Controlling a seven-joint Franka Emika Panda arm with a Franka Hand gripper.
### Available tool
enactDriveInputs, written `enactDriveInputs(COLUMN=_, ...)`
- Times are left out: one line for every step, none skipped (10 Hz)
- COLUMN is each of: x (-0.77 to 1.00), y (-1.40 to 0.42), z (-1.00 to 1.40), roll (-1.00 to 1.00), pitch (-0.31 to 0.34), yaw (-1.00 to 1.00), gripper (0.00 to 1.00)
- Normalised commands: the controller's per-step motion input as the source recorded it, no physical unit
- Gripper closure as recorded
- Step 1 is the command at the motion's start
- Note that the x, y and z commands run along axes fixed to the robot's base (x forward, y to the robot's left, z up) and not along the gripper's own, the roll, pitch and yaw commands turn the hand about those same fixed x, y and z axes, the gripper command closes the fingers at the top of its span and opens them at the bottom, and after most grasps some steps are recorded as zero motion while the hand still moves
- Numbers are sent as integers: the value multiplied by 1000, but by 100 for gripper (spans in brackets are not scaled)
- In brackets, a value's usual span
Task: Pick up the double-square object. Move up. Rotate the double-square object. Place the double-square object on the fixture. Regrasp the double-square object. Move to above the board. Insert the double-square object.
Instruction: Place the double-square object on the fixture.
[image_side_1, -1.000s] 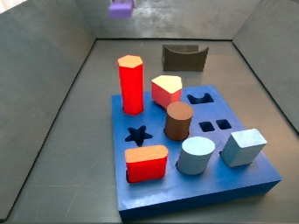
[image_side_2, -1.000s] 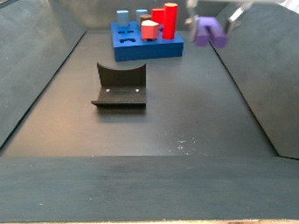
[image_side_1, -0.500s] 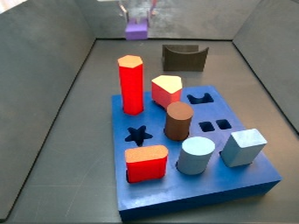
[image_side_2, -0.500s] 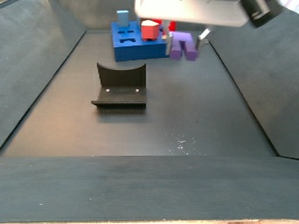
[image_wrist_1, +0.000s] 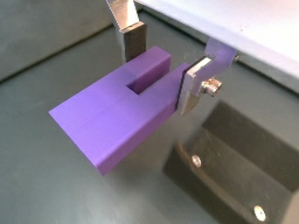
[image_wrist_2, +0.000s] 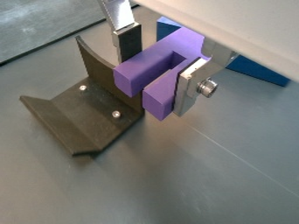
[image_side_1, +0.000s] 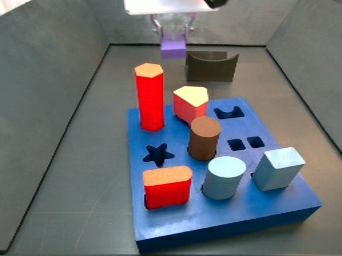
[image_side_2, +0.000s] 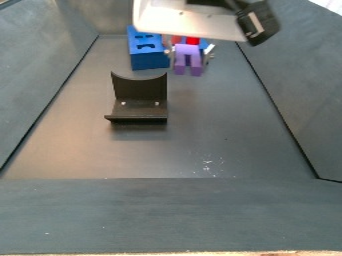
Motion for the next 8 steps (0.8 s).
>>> enactDriveInputs(x=1000, y=-147, z=-242, roll=27, pitch=-12, yaw=37, gripper=100)
enactDriveInputs(x=952, y=557, z=1000, roll=-1000, pitch=218, yaw=101, gripper=100)
enactDriveInputs(x=843, y=550, z=1000, roll=-1000, pitch=237, yaw=86, gripper=100)
enactDriveInputs(x=824, y=518, z=1000, roll=-1000, pitch=249, yaw=47, gripper=100)
enactDriveInputs(x=834, y=471, z=1000, roll=-1000, pitch=246, yaw=28, gripper=100)
enactDriveInputs(x=713, y=307, z=790, roll=-1000, pitch=247, yaw=1, gripper=100)
enactDriveInputs(x=585, y=207, z=553, roll=-1000, pitch=255, yaw=-23, gripper=100)
enactDriveInputs(x=506, y=163, z=388, roll=-1000, pitch=263, yaw=-43, gripper=100)
